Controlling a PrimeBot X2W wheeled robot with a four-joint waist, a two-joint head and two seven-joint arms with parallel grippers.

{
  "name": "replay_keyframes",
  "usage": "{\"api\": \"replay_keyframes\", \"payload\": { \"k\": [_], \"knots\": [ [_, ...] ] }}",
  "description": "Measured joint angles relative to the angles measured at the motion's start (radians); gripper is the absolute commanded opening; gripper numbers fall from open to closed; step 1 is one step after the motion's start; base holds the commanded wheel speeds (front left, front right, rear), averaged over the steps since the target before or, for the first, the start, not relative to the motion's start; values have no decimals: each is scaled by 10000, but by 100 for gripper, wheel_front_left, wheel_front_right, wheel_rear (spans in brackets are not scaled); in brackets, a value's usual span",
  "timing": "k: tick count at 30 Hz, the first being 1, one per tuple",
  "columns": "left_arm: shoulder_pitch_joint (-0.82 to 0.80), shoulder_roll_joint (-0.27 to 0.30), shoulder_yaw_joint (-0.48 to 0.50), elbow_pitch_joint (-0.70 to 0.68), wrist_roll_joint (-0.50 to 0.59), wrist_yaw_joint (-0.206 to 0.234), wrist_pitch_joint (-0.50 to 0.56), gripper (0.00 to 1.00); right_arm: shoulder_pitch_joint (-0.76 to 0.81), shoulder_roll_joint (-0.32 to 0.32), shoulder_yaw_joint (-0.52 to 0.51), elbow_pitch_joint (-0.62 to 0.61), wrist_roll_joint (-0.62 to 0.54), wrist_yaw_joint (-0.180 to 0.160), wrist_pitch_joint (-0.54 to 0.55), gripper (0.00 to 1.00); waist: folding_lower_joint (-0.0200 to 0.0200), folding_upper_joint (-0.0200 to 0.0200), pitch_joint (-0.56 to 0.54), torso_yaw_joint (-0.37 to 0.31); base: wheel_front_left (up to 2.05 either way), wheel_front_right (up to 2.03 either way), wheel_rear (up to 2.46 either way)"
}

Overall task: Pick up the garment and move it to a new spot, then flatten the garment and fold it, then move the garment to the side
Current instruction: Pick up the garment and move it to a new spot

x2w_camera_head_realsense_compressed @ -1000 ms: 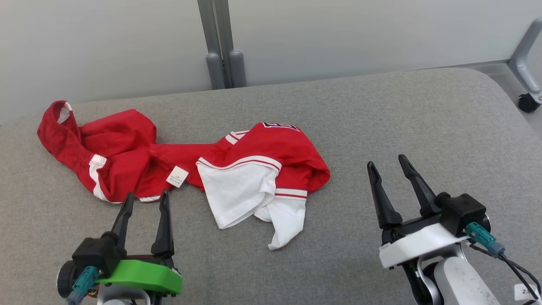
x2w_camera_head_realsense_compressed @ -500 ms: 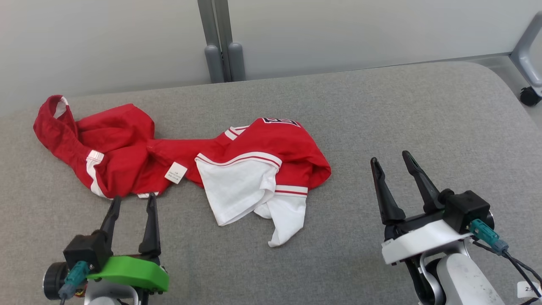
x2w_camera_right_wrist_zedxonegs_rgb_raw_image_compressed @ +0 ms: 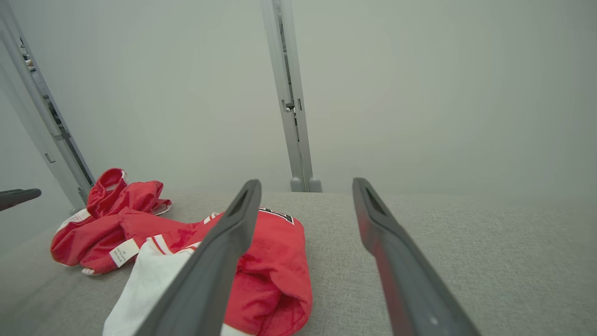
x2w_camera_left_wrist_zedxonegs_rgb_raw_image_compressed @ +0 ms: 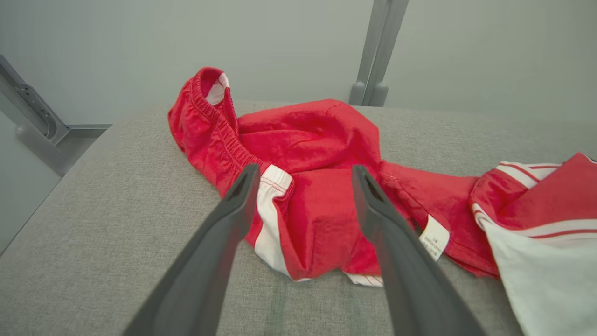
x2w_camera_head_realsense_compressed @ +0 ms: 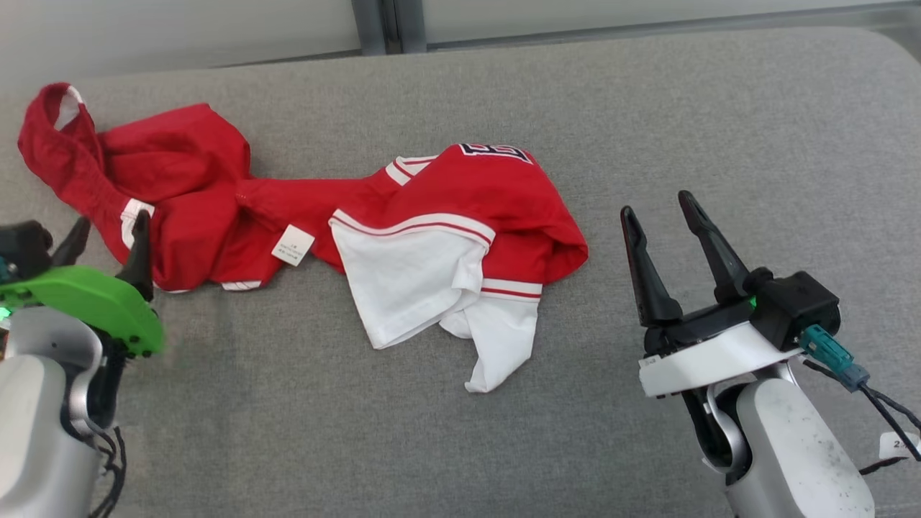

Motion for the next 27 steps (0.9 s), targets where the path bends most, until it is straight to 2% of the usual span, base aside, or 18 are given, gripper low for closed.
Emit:
{"api": "replay_keyframes", "payload": {
  "k": [5,9,18,19,20,21,27],
  "knots": [
    [-1185,364,12,1365,-690,-918,1231,100,-500,54,169,-94,-21,0,0,100,0,0,750,45,0,0,0],
    [-1790,543,-211,2405,-1212,-1407,2178,100,-682,84,167,-98,-19,0,0,100,0,0,1272,-24,0,0,0],
    [-2252,817,-1045,3664,-1937,-1599,3329,100,-777,176,67,-77,0,0,0,100,0,0,1738,-476,0,0,0],
    [-2264,886,-1143,3668,-2015,-1607,3342,56,-788,190,54,-69,2,0,0,100,0,0,1727,-509,0,0,0],
    [-2267,934,-1218,3661,-2038,-1609,3275,7,-793,201,35,-69,2,0,0,100,0,0,1707,-524,0,0,0],
    [-2271,999,-1306,3630,-2067,-1618,3147,0,-795,205,15,-59,4,0,0,100,0,0,1670,-535,0,0,0],
    [-2270,1331,-1649,3400,-2150,-1634,2228,0,-676,247,-52,44,12,0,0,100,0,0,1285,-472,0,0,0]
  ]
}}
